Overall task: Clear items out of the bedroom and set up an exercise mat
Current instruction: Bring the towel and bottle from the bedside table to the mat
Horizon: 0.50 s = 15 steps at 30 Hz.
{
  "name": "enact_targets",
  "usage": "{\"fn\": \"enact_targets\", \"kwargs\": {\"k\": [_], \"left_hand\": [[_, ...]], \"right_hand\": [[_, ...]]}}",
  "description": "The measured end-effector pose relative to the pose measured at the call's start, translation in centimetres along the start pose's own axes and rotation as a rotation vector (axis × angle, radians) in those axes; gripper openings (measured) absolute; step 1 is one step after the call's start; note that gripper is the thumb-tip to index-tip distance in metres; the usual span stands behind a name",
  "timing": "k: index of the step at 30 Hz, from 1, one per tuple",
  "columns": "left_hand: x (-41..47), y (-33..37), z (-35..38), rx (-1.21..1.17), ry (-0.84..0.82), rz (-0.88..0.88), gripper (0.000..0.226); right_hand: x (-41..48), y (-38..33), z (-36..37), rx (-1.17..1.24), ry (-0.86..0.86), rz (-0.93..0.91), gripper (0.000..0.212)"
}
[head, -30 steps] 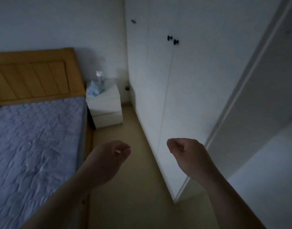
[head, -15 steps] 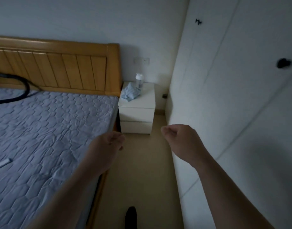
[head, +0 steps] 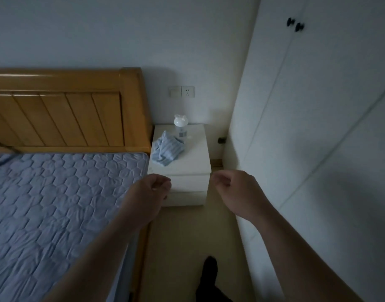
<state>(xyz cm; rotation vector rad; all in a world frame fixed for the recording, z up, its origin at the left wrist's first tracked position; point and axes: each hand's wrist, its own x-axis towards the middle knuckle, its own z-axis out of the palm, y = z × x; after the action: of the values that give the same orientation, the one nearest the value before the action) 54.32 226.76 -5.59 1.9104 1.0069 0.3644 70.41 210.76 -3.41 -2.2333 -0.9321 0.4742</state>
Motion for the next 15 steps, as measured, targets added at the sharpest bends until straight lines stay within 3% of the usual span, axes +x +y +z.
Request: {"fn": "enact_targets", "kwargs": {"k": [7, 15], "left_hand": [[19.0, 1.5, 2.2, 0.053, -0.028, -0.043, 0.008], [37.9, 1.2, 2.2, 0.296, -0.127, -0.087, 0.042]], "right_hand": [[20.1, 2.2, 0.7, 0.017, -0.066, 0.054, 0.045], [38.9, 0.4, 0.9, -0.121, -0.196, 0.091, 0.051]]}}
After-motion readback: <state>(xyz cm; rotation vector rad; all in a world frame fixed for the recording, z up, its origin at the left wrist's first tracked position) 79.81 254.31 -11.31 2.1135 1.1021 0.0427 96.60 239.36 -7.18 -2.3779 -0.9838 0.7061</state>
